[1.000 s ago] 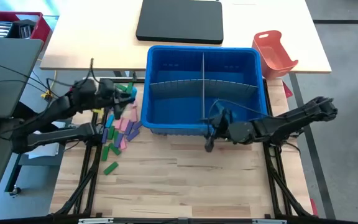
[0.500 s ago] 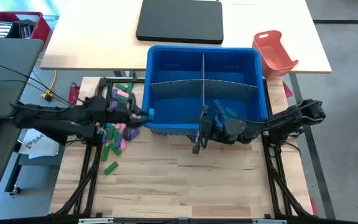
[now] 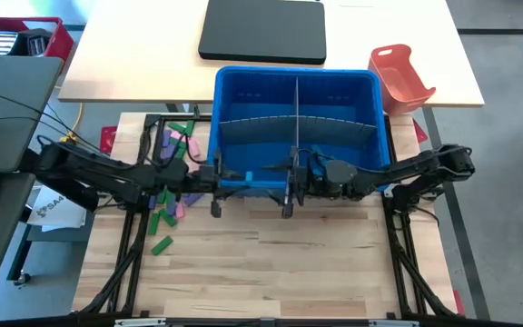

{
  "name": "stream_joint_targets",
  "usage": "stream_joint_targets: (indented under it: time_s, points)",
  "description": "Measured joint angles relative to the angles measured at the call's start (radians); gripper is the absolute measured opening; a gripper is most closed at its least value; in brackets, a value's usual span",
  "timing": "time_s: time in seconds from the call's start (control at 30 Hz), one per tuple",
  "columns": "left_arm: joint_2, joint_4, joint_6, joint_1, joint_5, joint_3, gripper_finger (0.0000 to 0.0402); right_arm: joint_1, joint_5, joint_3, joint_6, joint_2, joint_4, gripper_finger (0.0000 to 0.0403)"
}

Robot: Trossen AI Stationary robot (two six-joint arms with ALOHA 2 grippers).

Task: Sort blocks
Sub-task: Put the blue block into the blue bin with the other blue block

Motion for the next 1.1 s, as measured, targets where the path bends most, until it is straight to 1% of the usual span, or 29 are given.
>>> stream_joint_targets:
  time_s: [0.13, 0.33, 0.5, 0.6, 0.8, 0.93, 1.1]
  points:
    - [0.043, 0.079, -0.02, 0.0, 0.0, 0.0, 0.009, 0.0, -0.01, 0.0, 0.002, 0.0, -0.002, 0.0266]
    - [0.105, 0.178, -0.039, 0.0, 0.024, 0.0, 0.009, 0.0, -0.013, 0.0, 0.063, 0.0, -0.01, 0.0266]
    - [0.122, 0.219, -0.048, -0.001, 0.04, 0.0, 0.009, 0.0, 0.001, 0.0, 0.063, 0.0, -0.016, 0.0266]
    - [0.121, 0.225, -0.047, -0.008, 0.04, 0.0, 0.009, 0.0, 0.039, 0.0, 0.075, 0.001, -0.03, 0.0266]
    - [0.121, 0.227, -0.047, -0.014, 0.042, 0.0, 0.009, 0.0, -0.002, 0.0, 0.095, 0.008, -0.021, 0.0266]
    - [0.121, 0.226, -0.046, -0.014, 0.042, 0.004, 0.009, -0.013, -0.056, 0.003, 0.115, 0.068, 0.067, 0.0266]
    - [0.121, 0.216, -0.046, -0.014, 0.037, 0.005, 0.009, -0.014, -0.037, 0.039, 0.07, 0.111, 0.072, 0.0265]
